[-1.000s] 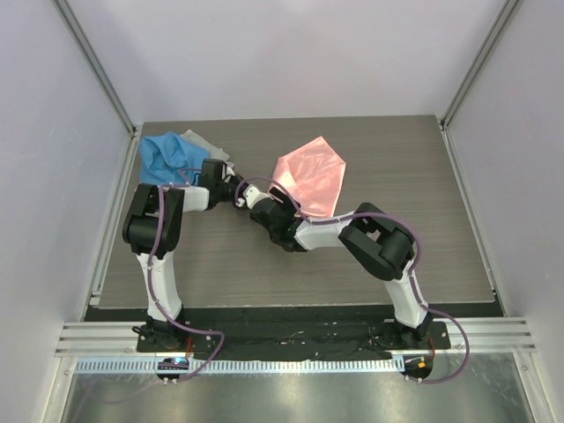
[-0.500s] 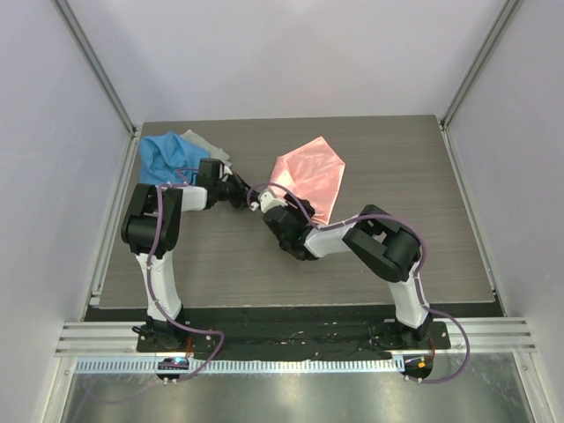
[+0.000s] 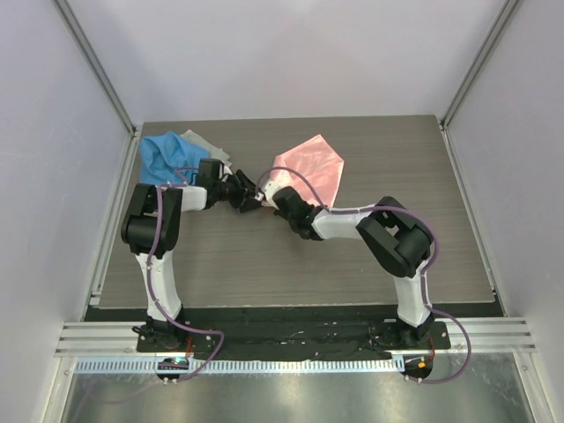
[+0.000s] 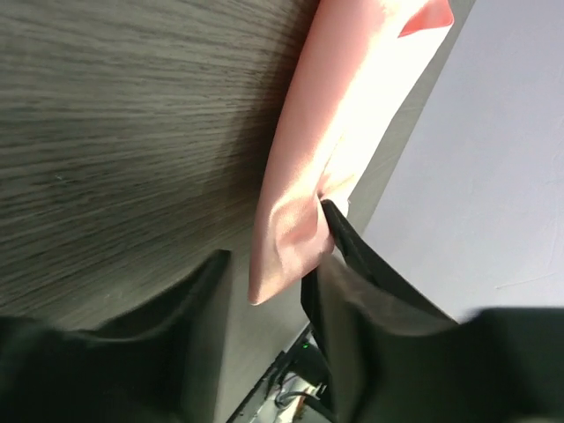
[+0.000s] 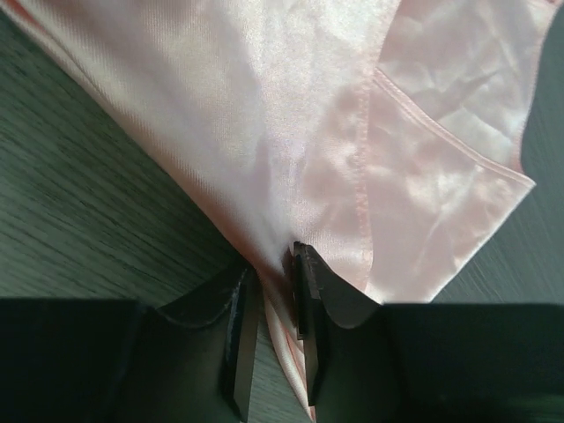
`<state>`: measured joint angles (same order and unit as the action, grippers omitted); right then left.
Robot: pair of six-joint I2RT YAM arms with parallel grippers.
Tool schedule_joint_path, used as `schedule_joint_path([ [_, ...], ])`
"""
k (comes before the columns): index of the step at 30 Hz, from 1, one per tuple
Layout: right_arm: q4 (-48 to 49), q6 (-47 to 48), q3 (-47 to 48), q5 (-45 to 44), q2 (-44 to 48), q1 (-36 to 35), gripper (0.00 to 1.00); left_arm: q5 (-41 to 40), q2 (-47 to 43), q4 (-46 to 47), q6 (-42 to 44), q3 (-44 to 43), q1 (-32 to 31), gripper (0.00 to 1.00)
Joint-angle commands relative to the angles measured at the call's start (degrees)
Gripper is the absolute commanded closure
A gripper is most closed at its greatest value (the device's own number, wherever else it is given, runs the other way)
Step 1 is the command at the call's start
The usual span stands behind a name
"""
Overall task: Fold the napkin, place the utensils inside, and roll it up
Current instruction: Roll the napkin with the utensil
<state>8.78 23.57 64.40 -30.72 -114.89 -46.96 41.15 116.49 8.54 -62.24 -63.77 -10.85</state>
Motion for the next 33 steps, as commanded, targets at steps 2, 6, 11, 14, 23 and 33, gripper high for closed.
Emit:
schedule_joint_path([
  [2, -18.9, -4.2, 4.6, 19.3, 1.1, 4.7, 0.77, -2.1, -2.9, 1.9, 1.3, 1.1, 0.4, 0.34],
  [6, -26.2, -6.3, 8.7, 26.9, 0.9, 7.0, 0.86, -8.0, -7.1, 2.5, 3.8, 5.1, 0.5, 0.13],
  [11, -37.1, -10.6, 15.7, 38.3, -0.1, 9.7, 0.96, -15.4, -14.6, 3.9, 9.1, 12.4, 0.4, 0.11],
  [14, -43.0, -12.1, 19.8, 43.0, -1.4, 10.3, 0.98, -16.9, -18.1, 4.8, 12.5, 16.1, 0.2, 0.11],
  [23, -59.4, -15.5, 31.8, 57.1, -8.2, 12.3, 0.99, -19.8, -28.6, 9.4, 18.2, 26.0, -3.3, 0.10],
  [33, -62.7, -18.9, 36.4, 69.6, -16.9, 16.5, 0.99, -18.1, -32.4, 12.1, 24.5, 28.7, -6.7, 0.10],
])
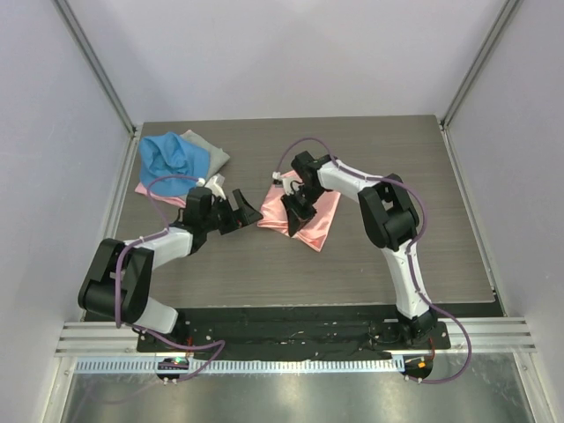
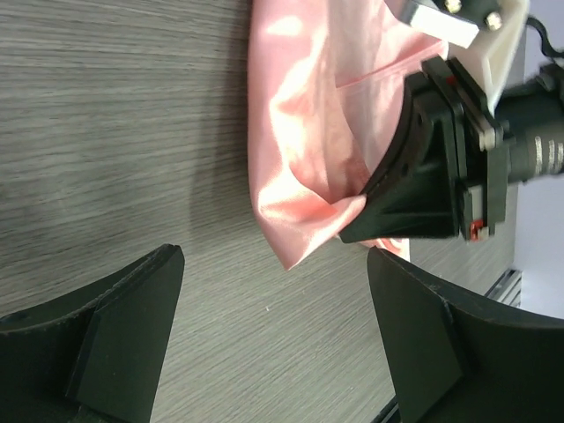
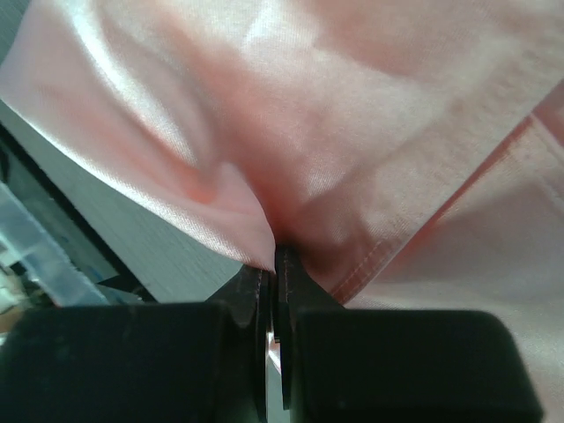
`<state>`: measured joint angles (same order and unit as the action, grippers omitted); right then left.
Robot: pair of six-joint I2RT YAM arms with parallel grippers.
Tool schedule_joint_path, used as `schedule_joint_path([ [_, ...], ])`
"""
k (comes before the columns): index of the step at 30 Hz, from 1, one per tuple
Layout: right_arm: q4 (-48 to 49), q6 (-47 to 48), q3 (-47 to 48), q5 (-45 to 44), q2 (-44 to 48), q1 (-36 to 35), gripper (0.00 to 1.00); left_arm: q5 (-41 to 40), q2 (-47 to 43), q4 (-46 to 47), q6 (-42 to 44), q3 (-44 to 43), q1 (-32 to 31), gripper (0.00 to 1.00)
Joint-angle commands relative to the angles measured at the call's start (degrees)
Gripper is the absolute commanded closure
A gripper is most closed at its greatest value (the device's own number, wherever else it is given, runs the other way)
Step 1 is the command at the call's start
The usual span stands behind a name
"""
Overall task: Fold the napkin, place the utensils inside, and roll it up
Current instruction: Roll the napkin with the utensil
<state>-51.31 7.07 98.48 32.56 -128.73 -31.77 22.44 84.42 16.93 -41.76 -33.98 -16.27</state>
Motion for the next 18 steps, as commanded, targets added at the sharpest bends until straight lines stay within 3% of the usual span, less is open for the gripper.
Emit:
schedule_joint_path([
  [1, -2.6, -2.7, 2.6, 6.9, -3.7, 2.1, 0.99, 0.8, 0.5, 3.3, 4.9, -1.7, -1.6, 0.10],
  [18, -2.7, -3.7, 3.2, 8.8, -7.2, 4.8, 0.99, 0.6, 8.5, 2.9, 8.8, -8.6, -4.6, 0.31],
])
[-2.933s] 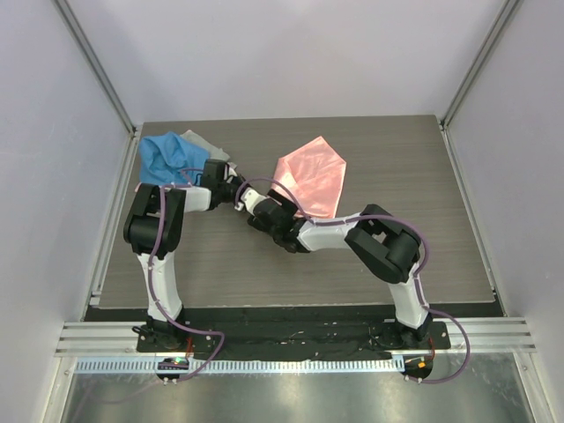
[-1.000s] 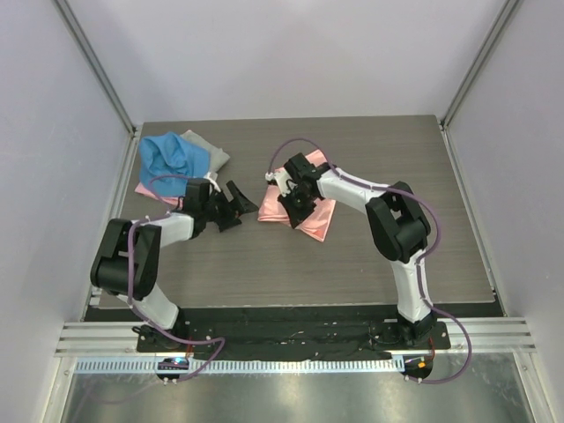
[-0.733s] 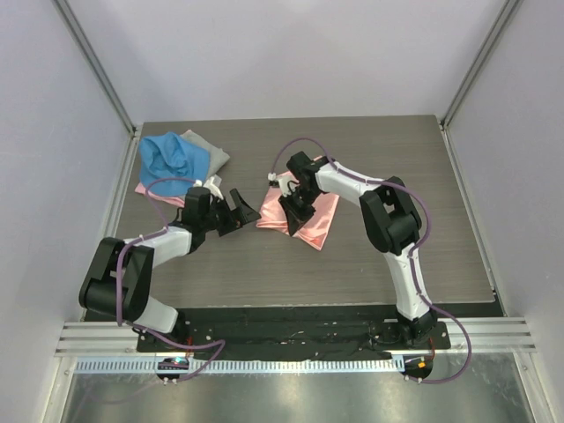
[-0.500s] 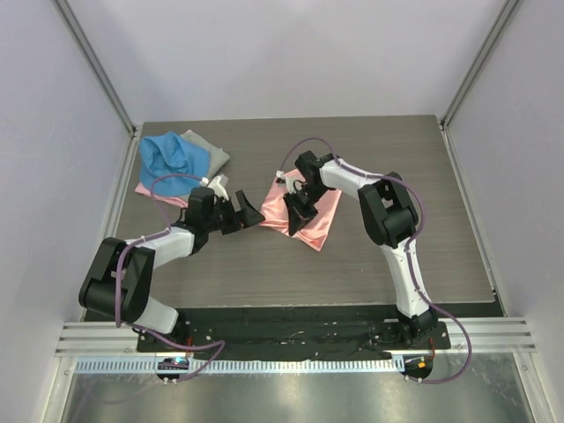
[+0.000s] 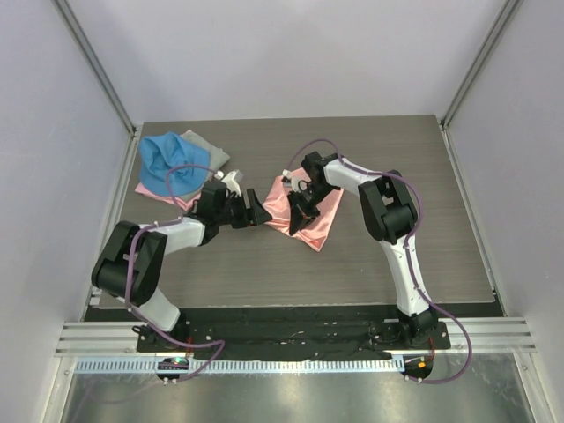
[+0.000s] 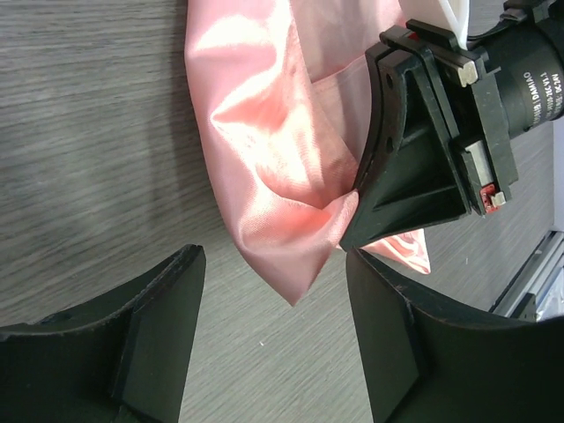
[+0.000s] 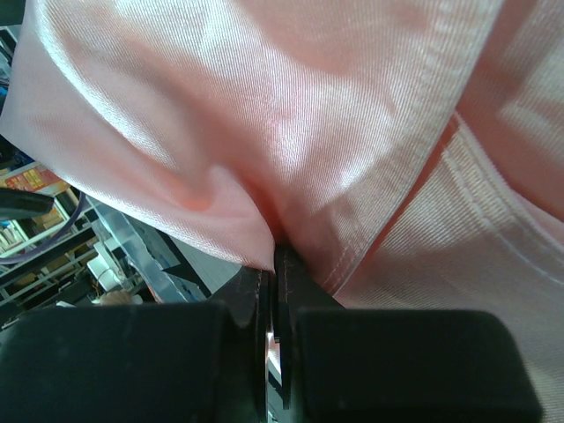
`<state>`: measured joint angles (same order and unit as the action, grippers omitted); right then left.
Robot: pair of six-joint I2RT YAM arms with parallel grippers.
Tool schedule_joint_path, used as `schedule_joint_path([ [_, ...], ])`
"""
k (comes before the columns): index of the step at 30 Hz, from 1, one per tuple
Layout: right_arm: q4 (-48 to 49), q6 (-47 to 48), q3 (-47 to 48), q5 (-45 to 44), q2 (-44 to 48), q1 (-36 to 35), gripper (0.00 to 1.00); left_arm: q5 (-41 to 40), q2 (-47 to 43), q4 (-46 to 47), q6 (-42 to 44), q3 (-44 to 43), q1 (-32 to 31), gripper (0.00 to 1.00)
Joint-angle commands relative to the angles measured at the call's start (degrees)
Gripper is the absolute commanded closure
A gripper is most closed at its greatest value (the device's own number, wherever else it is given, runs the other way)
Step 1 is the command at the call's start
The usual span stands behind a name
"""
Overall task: Fold the napkin, place the utensils inside, and roll it up
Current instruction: Roll the napkin with the utensil
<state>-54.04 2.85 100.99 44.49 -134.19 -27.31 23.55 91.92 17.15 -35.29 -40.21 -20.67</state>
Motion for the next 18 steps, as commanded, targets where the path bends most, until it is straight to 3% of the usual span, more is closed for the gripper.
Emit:
schedule_joint_path([
  [1, 0.0, 0.5, 0.7, -3.0, -1.8, 0.3, 0.99, -0.5, 1.2, 2.7, 2.5, -2.4, -0.3, 0.33],
  [18, 0.0, 0.4, 0.7, -2.3, -2.5, 0.7, 0.99, -0.3, 6.2, 6.1, 2.7, -4.4, -0.3, 0.49],
])
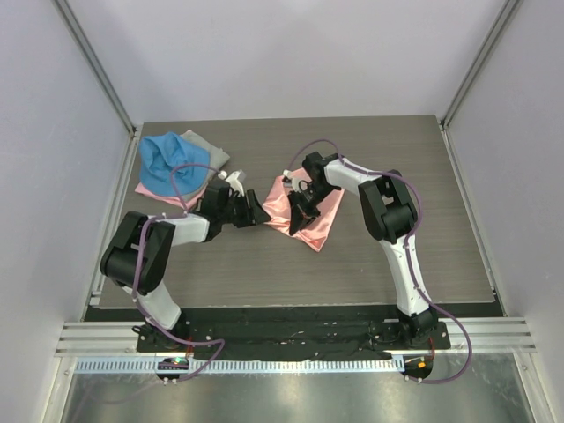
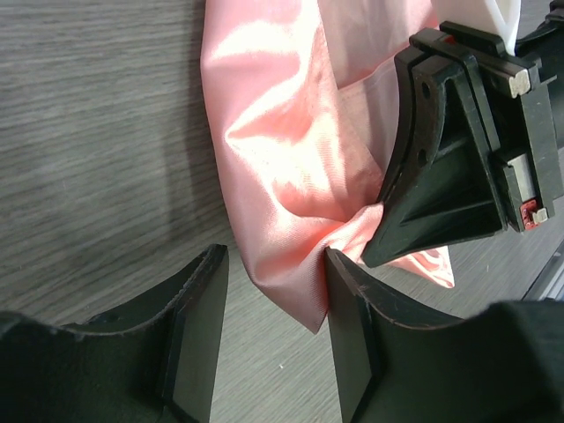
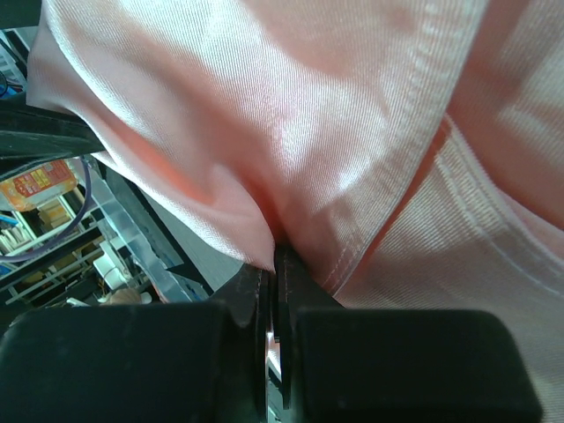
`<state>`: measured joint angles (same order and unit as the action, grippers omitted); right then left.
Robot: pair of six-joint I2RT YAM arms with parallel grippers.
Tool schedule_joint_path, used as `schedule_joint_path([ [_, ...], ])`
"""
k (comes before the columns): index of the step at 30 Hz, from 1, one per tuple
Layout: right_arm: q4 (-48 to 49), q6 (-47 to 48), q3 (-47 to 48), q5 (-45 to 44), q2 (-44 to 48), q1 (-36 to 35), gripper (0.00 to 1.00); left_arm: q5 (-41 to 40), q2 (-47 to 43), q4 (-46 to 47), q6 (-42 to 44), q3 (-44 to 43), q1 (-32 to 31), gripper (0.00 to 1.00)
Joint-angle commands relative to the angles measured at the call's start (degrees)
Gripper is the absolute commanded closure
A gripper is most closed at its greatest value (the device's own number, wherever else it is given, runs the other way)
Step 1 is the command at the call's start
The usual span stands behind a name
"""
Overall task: Fold the napkin, place the utensils inside, and roll it up
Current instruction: Roll the napkin with the utensil
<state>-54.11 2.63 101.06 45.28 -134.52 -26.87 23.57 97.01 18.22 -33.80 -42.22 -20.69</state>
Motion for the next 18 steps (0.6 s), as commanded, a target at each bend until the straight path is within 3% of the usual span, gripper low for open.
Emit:
schedule_joint_path([
  [1, 0.1, 0.6, 0.6, -3.0, -2.3, 0.2, 0.99, -0.3, 1.2, 5.1, 1.2, -2.5, -0.2, 0.50],
  [10, -0.4, 1.1, 0.6, -2.7, -2.6, 0.3, 0.99, 0.2, 3.6, 7.4, 1.1, -3.0, -0.2, 0.60],
  [18, -0.3, 0.4, 1.4, -4.1, -1.2, 0.5, 0.99, 0.9, 4.2, 7.3, 0.9, -3.3, -0.2, 0.89],
])
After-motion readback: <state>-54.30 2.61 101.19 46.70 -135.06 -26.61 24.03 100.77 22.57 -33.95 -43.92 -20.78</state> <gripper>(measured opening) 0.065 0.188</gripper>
